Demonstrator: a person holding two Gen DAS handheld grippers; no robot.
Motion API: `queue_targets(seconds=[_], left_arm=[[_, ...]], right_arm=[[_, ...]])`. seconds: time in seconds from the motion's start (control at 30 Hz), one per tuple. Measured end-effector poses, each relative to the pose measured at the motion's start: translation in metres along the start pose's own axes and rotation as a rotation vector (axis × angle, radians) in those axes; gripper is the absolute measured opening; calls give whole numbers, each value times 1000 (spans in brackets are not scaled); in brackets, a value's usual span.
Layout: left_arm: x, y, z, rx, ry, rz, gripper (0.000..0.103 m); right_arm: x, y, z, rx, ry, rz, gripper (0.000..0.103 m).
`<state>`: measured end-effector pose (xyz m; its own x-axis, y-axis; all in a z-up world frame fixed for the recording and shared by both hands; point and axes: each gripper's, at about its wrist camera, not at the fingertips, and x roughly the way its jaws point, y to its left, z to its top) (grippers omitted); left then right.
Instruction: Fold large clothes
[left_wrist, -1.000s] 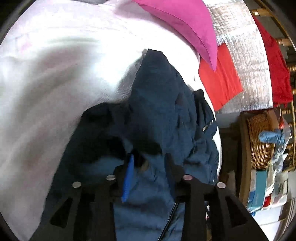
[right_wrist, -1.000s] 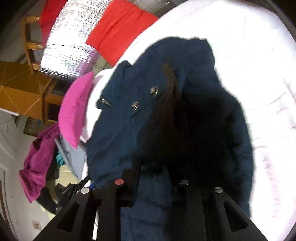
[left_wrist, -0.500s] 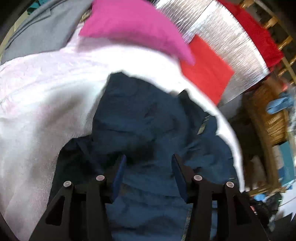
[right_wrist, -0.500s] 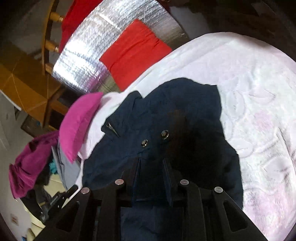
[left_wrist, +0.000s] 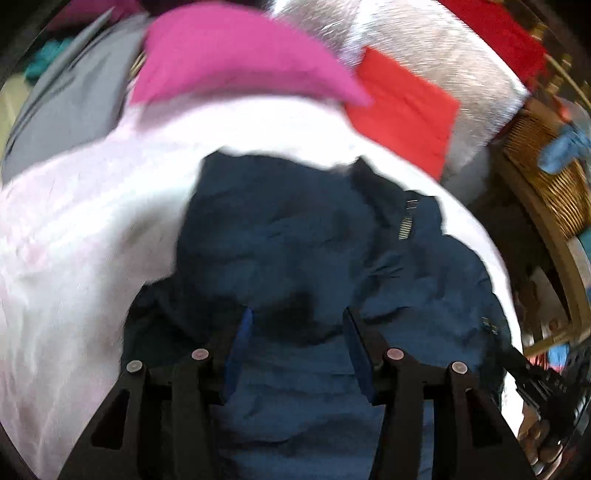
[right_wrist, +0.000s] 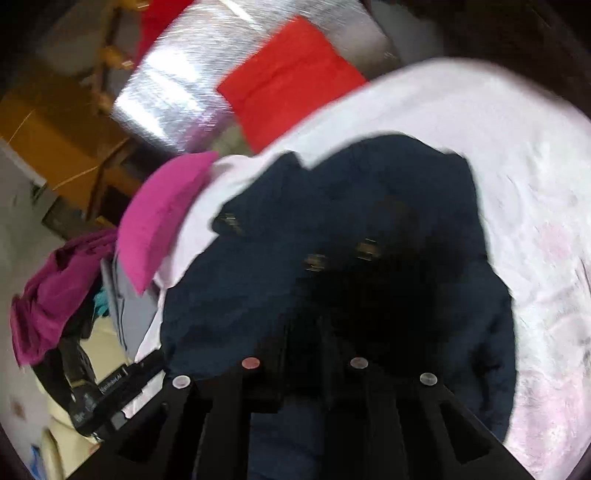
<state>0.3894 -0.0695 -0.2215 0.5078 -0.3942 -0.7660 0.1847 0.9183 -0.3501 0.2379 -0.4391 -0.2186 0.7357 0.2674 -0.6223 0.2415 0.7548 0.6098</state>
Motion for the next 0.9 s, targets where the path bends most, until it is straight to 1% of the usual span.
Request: queue_targets(seconds=[0.07,0.13,0.17,0.2,0.3,0.37,0.43,0.47,0.57,0.63,0.67,0.7,0.73,0.8,0.87,0.9], left_arm=[[1,-16,-2,58,-22,-18,55],[12,-24,-4,77,1,-22,56],[21,-27,-5,80,26,-21,56],[28,-28,-6,83,44,-14,56],[48,-37,-11,124,71,29,57],[53,-39,-13,148,95,47,57],[55,-42,-13,166,108,56,57],[53,-40,-14,155,109,49,57],[48,-38,-10,120,95,1,57],[34,-35,-7,107,58,-28,57],[29,-33,-5,103,31,-28,57],[27,-32,-3,100,20,-17,57],[29,-27,-2,93,20,14,57],[42,-16,-3,71,64,59,57],[56,-12,-4,77,101,77,57],[57,-15,-5,95,102,91,57]], right_arm=[[7,12,-3,-36,4,32,18],[19,24,-9,-49,36,44,18],[27,27,-12,-55,54,44,18],[34,30,-14,-64,71,37,18],[56,33,-20,-94,136,-23,19],[63,28,-22,-83,163,-23,19],[60,24,-21,-62,179,-4,19],[58,22,-20,-55,179,3,19],[43,21,-16,-45,140,32,21],[35,21,-13,-47,110,35,21],[31,19,-13,-42,98,32,21],[29,16,-12,-32,93,28,21],[30,12,-12,-16,96,19,21],[37,3,-12,14,121,-14,19],[48,-6,-14,38,161,1,19],[50,-6,-14,35,166,0,19]])
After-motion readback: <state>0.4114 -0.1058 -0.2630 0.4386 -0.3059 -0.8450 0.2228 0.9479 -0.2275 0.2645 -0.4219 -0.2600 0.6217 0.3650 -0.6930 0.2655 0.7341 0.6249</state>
